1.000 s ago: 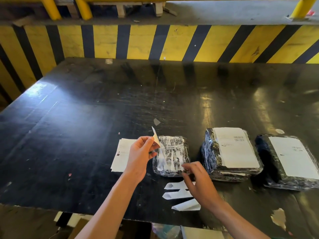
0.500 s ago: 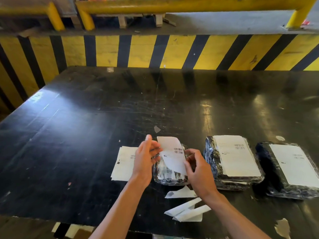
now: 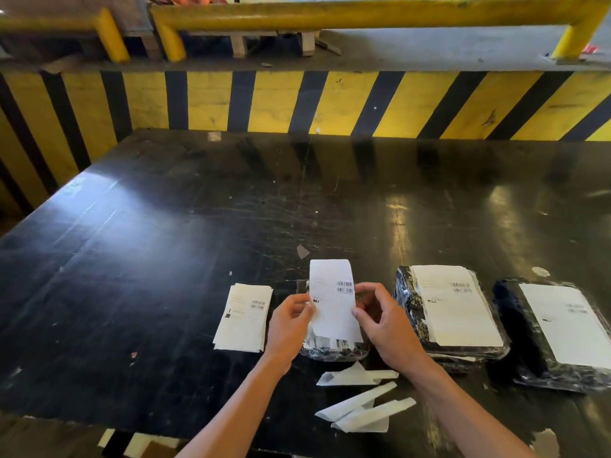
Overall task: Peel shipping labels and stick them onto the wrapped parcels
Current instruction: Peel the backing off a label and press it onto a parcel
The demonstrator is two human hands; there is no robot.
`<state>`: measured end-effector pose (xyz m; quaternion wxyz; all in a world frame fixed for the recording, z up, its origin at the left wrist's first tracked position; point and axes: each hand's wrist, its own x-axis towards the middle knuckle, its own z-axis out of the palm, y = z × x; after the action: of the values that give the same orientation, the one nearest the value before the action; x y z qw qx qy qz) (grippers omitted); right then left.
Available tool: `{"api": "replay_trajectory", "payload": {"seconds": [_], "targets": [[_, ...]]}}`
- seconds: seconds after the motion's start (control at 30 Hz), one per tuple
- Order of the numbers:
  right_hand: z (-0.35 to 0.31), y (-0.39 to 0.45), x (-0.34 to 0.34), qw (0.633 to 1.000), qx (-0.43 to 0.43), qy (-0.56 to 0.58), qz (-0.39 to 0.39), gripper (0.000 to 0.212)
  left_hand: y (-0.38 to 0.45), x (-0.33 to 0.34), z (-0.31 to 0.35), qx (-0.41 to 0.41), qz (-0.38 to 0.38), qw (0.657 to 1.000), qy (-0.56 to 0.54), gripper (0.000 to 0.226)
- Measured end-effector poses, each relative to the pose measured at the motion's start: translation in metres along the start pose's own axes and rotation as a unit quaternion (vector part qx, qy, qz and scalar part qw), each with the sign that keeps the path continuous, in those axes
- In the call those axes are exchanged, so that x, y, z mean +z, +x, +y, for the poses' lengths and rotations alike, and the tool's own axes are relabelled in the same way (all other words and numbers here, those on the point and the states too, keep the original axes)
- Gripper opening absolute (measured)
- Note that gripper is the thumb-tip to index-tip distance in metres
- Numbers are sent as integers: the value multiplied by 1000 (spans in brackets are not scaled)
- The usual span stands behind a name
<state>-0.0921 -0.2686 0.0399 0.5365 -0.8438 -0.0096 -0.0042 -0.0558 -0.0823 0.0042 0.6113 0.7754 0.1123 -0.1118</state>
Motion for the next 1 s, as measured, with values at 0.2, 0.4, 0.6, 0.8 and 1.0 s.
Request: {"api": "replay_trajectory", "payload": {"seconds": [0.2, 0.4, 0.6, 0.8, 1.0], "targets": [[11, 8, 13, 995, 68, -46, 47, 53, 0, -7, -5, 75, 22, 986, 144, 53], [22, 31, 30, 986, 162, -46, 5, 55, 13, -10, -5, 62, -13, 970, 233, 58], [34, 55, 37, 972, 217, -84, -23, 51, 33, -8, -8, 32, -38, 967, 251, 50], [40, 61, 37, 967, 234, -89, -41, 49, 44, -2, -20, 35, -52, 958, 278, 46], [48, 55, 45, 968, 229, -97, -39, 50, 47, 0, -27, 50, -48, 952, 299, 45]]}}
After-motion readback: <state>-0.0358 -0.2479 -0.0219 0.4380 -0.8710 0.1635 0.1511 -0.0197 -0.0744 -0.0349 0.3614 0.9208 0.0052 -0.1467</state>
